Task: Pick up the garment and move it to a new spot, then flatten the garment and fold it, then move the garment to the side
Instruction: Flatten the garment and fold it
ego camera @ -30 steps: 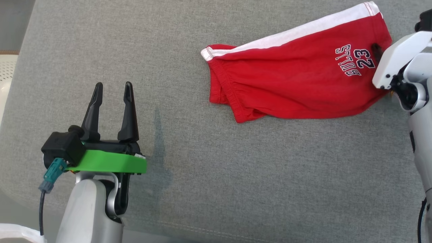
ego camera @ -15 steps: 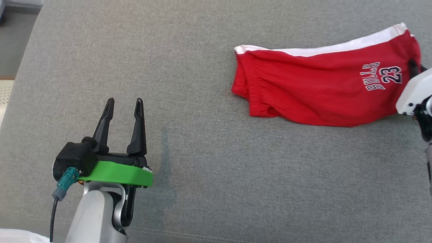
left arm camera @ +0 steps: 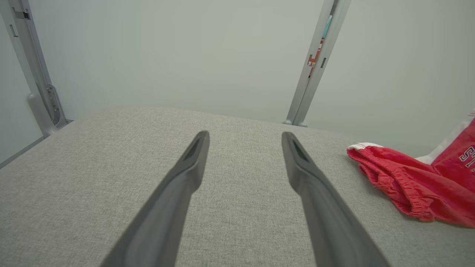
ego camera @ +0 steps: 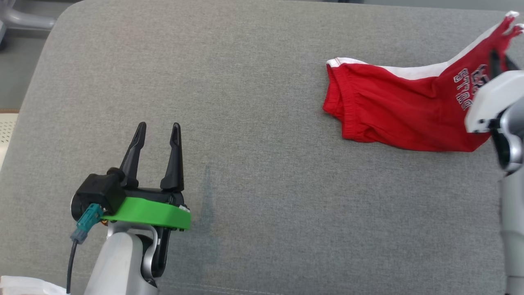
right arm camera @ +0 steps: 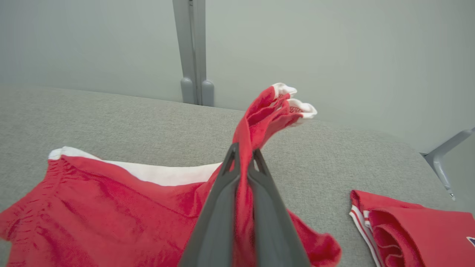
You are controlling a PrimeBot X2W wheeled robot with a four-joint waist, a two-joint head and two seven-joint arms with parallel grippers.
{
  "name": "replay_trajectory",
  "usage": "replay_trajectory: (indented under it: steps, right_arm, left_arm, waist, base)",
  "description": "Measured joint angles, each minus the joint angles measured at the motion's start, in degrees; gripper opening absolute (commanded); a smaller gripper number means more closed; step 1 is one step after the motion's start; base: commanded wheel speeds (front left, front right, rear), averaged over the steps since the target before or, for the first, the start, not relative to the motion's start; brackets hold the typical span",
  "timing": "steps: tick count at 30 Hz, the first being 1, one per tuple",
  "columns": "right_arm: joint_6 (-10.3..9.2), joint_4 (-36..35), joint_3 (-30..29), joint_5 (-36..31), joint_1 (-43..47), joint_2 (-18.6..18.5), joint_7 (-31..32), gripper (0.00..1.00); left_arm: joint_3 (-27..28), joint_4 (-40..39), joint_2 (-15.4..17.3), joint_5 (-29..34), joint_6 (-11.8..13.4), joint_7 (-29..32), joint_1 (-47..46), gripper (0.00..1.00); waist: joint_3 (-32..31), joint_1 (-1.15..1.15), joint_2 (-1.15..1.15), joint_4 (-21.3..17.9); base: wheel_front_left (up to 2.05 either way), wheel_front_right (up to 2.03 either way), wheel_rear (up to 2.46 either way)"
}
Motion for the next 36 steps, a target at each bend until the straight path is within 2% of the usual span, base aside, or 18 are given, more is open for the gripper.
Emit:
replay_trajectory:
  steps: [7, 13, 21, 22, 23, 24, 30, 34, 36]
  right_arm:
    - [-0.01, -2.0, 9.0, 0.6, 0.8, 4.4, 4.9, 0.0]
    - [0.0, 5.0, 13.3, 0.4, -2.4, 7.2, 5.0, 0.0]
    - [-0.01, 14.3, 16.1, -1.0, -5.8, 8.9, 2.3, 0.0]
    - [-0.01, 15.0, 16.2, -1.0, -6.2, 9.0, 1.6, 0.05]
    - [-0.01, 15.8, 16.6, -0.6, -6.5, 9.1, 1.2, 0.44]
    - [-0.01, 16.6, 17.1, 0.1, -6.6, 9.3, 0.8, 1.0]
    - [-0.01, 16.8, 22.3, 10.6, -6.9, 10.4, -1.0, 1.0]
    - [-0.01, 10.5, 25.4, 21.4, -6.0, 10.4, -2.6, 1.0]
    - [0.02, 7.1, 25.8, 21.5, -5.3, 8.9, -4.4, 1.0]
  left_arm:
    - [-0.2, 0.0, 0.0, -0.5, 0.0, 0.0, 0.0, 1.0]
    - [-0.6, 0.0, -0.1, -1.0, 0.0, 0.0, -0.1, 1.0]
    - [-0.7, 0.1, -0.1, -1.4, 0.0, 0.0, -0.1, 1.0]
    - [-0.7, 0.1, -0.1, -1.4, 0.0, 0.0, -0.1, 1.0]
    - [-0.7, 0.1, -0.1, -1.4, 0.0, 0.0, -0.1, 1.0]
    - [-0.7, 0.1, -0.1, -1.4, 0.0, 0.0, -0.1, 1.0]
    - [-0.3, 0.2, -0.2, -1.6, 0.0, 0.0, 0.1, 1.0]
    - [-0.1, 0.5, -0.2, -1.5, 0.0, 0.0, 1.0, 1.0]
    - [0.1, 0.4, -0.2, -1.5, 0.0, 0.0, 1.2, 1.0]
  waist:
    - [-0.4, 0.0, 0.0, 1.6]
    - [0.1, 0.0, 0.0, 3.3]
    - [0.7, 0.0, 0.0, 5.3]
    - [0.8, 0.0, 0.0, 5.4]
    - [0.7, 0.0, 0.0, 5.5]
    - [0.6, 0.0, 0.0, 5.6]
    - [-0.1, 0.0, 0.0, 5.1]
    - [-1.1, 0.0, 0.0, 4.4]
    - [-1.6, 0.0, 0.0, 3.9]
  base:
    - [0.0, 0.0, 0.0]
    - [0.0, 0.0, 0.0]
    - [0.0, 0.0, 0.0]
    - [0.0, 0.0, 0.0]
    - [0.0, 0.0, 0.0]
    - [0.0, 0.0, 0.0]
    - [0.0, 0.0, 0.0]
    - [0.0, 0.0, 0.0]
    - [0.0, 0.0, 0.0]
